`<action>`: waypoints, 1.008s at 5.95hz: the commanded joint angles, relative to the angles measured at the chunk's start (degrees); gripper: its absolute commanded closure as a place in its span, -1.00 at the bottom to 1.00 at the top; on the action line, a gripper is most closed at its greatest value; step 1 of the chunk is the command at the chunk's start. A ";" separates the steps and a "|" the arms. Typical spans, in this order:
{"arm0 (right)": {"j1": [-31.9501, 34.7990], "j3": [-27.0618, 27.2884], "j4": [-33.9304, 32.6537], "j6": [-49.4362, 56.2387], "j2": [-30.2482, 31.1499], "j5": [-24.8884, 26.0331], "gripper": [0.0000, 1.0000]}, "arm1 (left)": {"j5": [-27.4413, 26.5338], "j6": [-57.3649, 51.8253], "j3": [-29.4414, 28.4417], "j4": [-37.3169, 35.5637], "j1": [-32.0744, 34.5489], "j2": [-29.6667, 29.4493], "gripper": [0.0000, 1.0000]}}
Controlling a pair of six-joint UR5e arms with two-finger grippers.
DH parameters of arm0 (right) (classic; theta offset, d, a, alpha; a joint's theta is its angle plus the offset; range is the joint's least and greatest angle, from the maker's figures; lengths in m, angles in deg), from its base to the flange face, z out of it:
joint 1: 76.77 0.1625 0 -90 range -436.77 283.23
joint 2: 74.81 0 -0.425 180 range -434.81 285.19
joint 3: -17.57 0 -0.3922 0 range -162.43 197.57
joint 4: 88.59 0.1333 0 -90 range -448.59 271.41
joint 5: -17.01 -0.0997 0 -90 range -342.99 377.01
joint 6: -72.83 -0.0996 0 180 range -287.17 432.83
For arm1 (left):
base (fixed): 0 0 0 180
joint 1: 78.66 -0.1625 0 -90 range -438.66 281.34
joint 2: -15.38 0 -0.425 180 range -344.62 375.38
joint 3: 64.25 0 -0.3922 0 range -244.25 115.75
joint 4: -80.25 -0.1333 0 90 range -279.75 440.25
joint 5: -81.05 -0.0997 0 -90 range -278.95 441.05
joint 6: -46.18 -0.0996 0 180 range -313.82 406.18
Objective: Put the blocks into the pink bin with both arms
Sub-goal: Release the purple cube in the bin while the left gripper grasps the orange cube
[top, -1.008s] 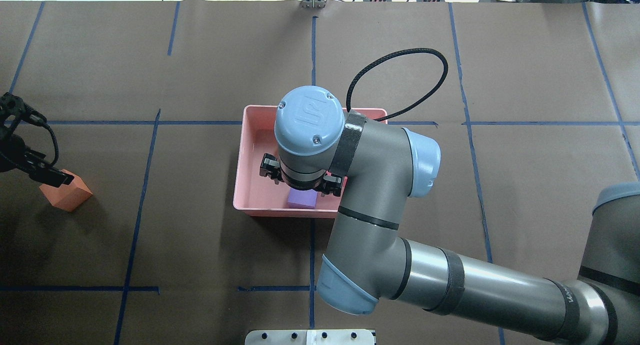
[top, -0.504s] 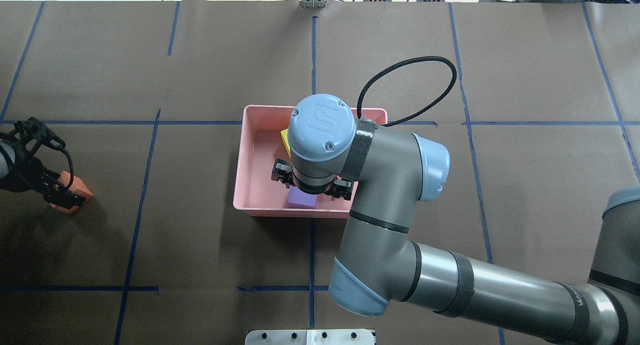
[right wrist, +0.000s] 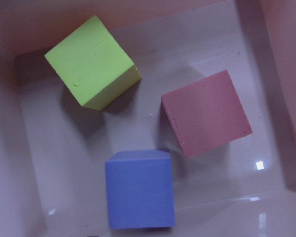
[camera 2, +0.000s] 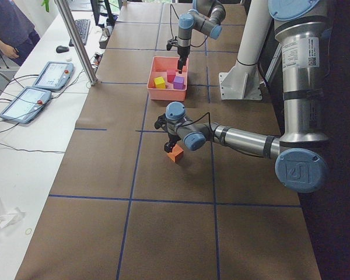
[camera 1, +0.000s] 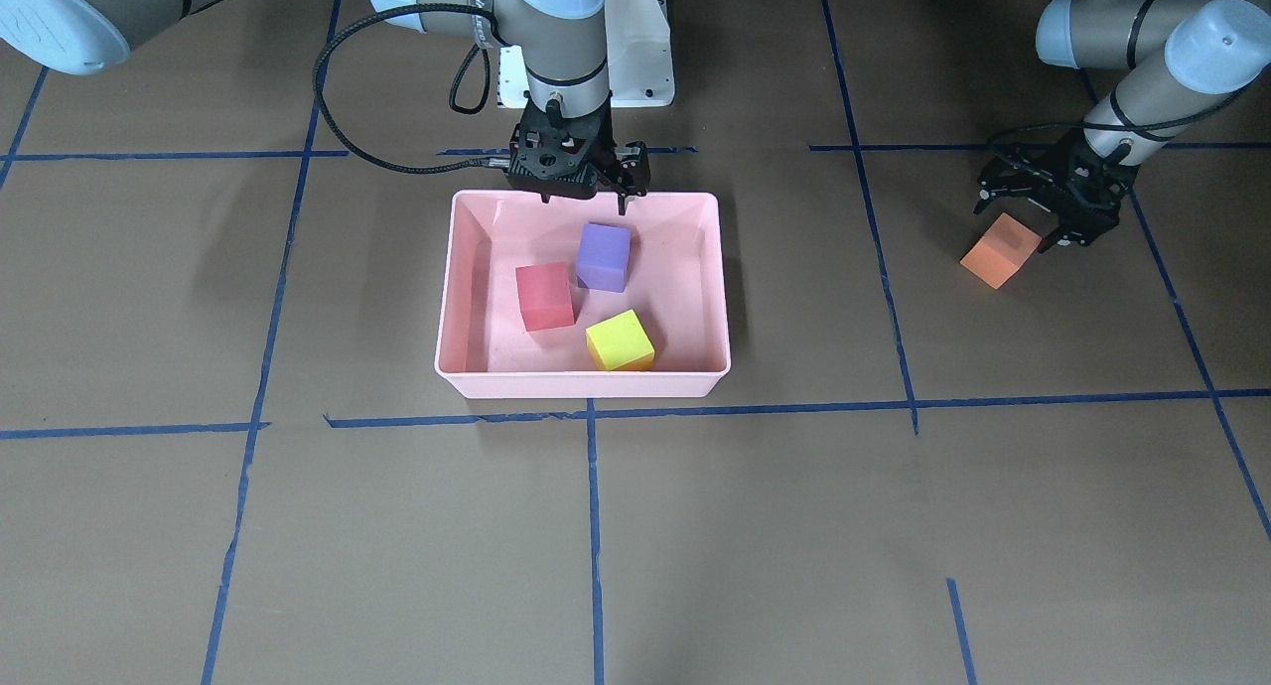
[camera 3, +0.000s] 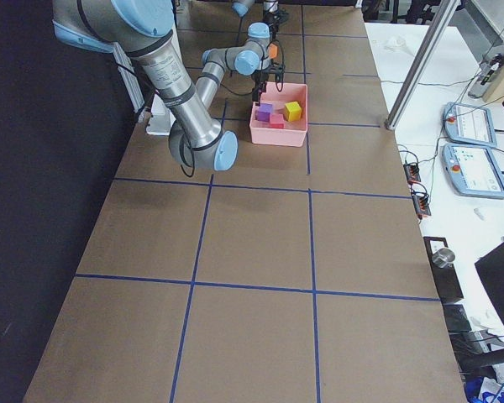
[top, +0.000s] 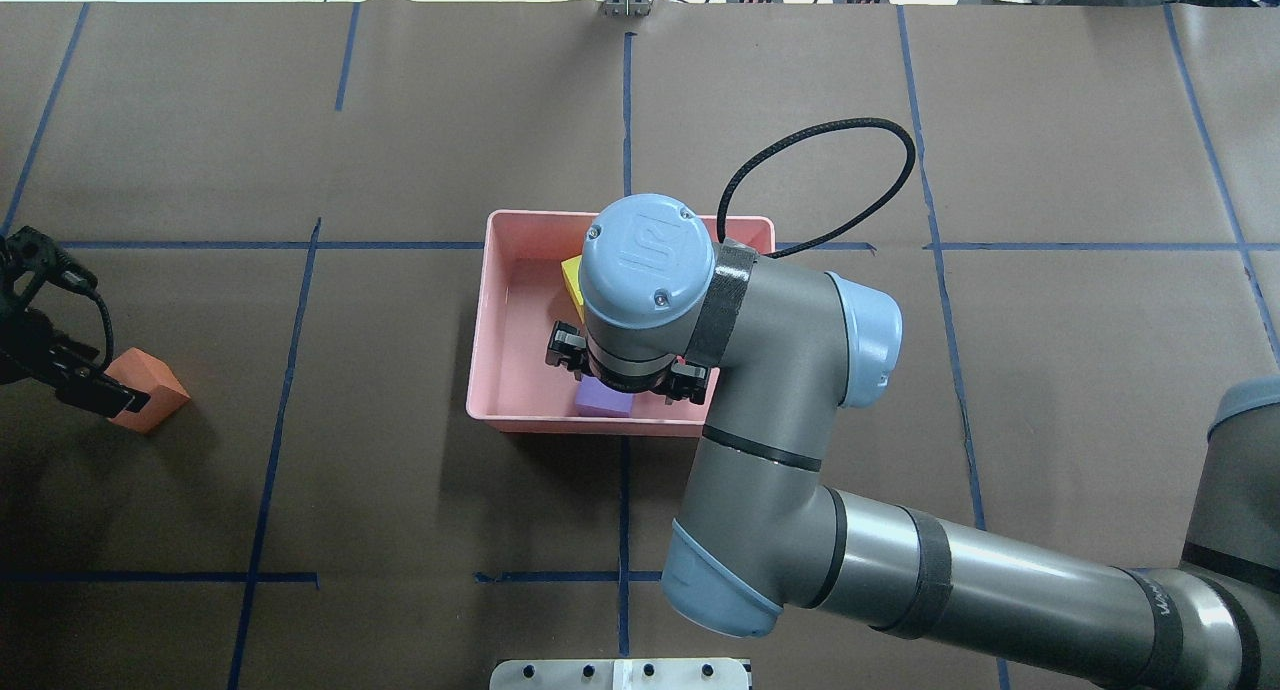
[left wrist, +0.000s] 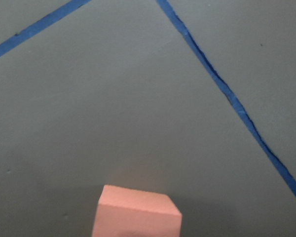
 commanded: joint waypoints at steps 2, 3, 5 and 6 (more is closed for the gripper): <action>-0.42 1.23 0.15 0.07 1.91 0.06 -1.00 | -2.67 0.03 -1.40 -0.09 -0.63 -0.06 -1.00; -0.69 2.72 0.15 0.15 3.40 0.06 -1.00 | -2.41 0.29 -1.49 -0.09 -1.77 -0.33 -1.00; -0.95 2.91 0.15 0.33 4.03 0.06 -1.00 | -2.58 0.64 -4.28 0.09 -4.76 -1.64 -1.00; -0.95 2.91 0.24 0.33 4.03 0.06 -1.00 | -2.67 0.47 -5.78 0.09 -5.03 -2.52 -1.00</action>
